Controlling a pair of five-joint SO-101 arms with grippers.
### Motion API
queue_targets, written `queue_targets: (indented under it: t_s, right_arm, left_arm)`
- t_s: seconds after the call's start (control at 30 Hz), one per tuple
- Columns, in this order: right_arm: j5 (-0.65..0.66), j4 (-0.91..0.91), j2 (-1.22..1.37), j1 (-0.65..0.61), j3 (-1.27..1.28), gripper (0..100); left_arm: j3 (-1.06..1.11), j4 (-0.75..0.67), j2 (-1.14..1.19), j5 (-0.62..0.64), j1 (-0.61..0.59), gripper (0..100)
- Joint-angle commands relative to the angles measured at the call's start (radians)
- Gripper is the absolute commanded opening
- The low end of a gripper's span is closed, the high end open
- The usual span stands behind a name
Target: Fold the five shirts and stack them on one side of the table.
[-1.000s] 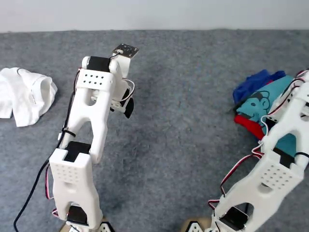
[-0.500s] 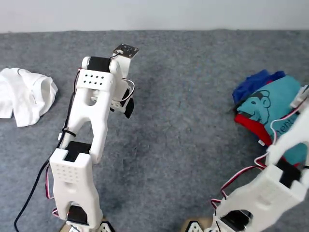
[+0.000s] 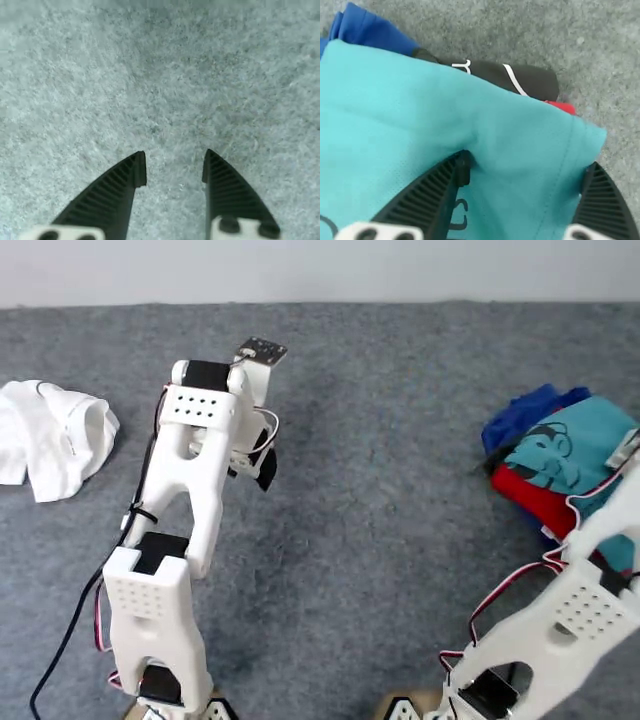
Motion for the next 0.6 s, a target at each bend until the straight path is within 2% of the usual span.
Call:
queue_targets:
  t_s: [0.0, 0.17, 0.27, 0.43, 0.57]
  right_arm:
    - [0.000, -0.001, -0.022, 0.007, -0.023, 35.4]
    - [0.000, 0.220, -0.156, 0.002, -0.143, 35.4]
    - [0.003, 0.378, -0.269, 0.002, -0.224, 35.4]
    - [0.005, 0.615, -0.456, 0.002, -0.258, 35.4]
    - [0.006, 0.650, -0.575, 0.007, -0.206, 35.4]
  left_arm:
    - [0.001, 0.017, -0.055, 0.003, -0.005, 19]
    - [-0.004, 0.017, -0.063, 0.003, -0.017, 19]
    - [-0.015, 0.017, -0.057, 0.009, -0.066, 19]
    - [-0.067, 0.003, -0.055, 0.011, -0.270, 20]
    - [-0.088, -0.097, -0.054, 0.011, -0.466, 20]
